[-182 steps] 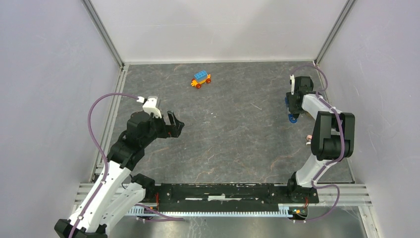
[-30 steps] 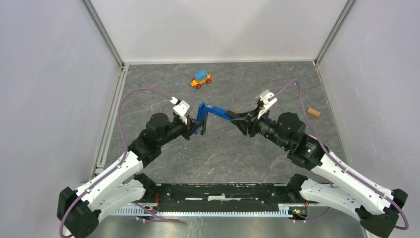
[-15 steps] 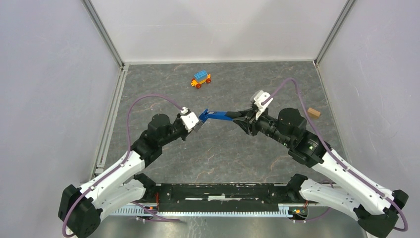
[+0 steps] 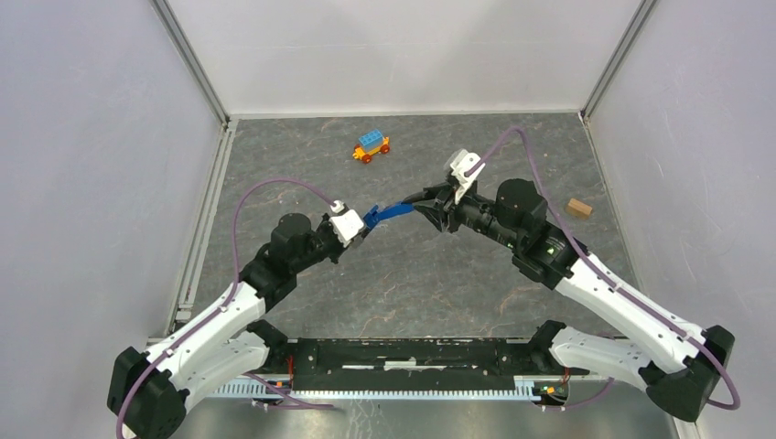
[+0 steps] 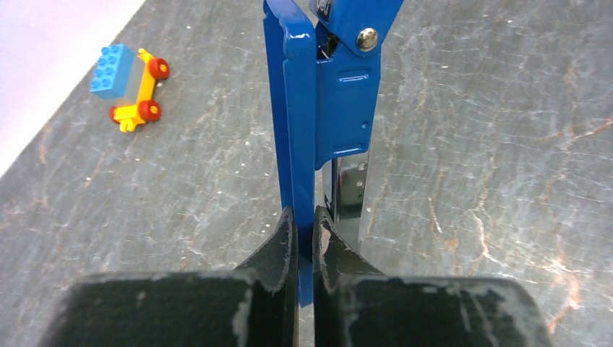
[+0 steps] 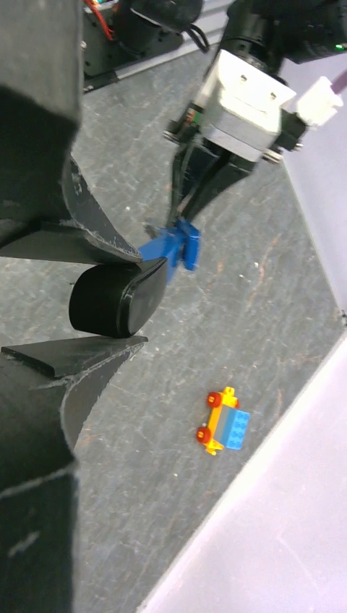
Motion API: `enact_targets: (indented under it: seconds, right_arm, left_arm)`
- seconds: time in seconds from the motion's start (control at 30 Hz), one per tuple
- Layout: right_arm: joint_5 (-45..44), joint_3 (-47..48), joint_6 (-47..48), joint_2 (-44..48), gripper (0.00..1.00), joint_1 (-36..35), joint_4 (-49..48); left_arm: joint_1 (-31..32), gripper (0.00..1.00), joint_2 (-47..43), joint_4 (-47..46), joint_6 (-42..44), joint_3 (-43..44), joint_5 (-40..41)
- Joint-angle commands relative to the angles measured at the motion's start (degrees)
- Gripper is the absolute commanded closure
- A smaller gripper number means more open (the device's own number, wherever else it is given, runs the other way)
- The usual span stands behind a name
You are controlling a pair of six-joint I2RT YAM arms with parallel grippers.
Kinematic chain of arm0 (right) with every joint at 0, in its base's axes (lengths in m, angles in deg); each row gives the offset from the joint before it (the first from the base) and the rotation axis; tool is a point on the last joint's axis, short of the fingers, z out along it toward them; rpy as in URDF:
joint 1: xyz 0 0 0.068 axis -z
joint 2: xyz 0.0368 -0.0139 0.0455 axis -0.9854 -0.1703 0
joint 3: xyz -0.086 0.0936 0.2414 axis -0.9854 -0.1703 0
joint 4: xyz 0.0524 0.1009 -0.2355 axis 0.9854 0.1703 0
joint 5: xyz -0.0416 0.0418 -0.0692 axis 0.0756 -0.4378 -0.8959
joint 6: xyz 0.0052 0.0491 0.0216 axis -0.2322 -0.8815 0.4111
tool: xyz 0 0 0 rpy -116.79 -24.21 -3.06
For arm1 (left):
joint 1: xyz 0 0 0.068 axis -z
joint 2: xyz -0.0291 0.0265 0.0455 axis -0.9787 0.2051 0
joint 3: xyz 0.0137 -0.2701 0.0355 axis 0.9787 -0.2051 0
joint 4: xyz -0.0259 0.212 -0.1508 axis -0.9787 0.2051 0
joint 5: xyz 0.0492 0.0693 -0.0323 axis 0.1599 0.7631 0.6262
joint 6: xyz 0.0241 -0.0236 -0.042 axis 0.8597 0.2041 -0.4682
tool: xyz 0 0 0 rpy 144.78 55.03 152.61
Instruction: Load the staples into the stapler
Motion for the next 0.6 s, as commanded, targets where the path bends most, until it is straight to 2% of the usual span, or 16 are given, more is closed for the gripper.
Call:
enact_targets:
  seconds: [0.0,0.1,0.3,0.43,0.57]
  right_arm:
    - [-1.7,0.9,-2.6,-3.3,0.56,1.1,-13.5]
    - [-1.0,0.8,-5.3,-4.8,0.51,1.2,-15.8]
    - [-2.9,1.3,-10.5,-5.3,0.3,2.0,-16.8]
    - [-0.8,-3.5,-14.4,-1.0,0.08,2.0,-20.1]
    - [0.1,-8.5,-18.8,2.6,0.05,2.0,-23.6]
  left_arm:
    - [1.5,0.98,-2.8,-6.4,-4.4,1.1,-9.0]
    - [1.5,0.98,-4.4,-8.2,-9.4,0.9,-9.2]
    - [1.6,0.98,-6.7,-14.9,-27.1,-1.4,-9.4]
    - [1.5,0.98,-8.5,-16.4,-35.7,-2.4,-6.4]
    - [1.6,0.98,-8.8,-16.6,-42.9,-2.2,-5.5]
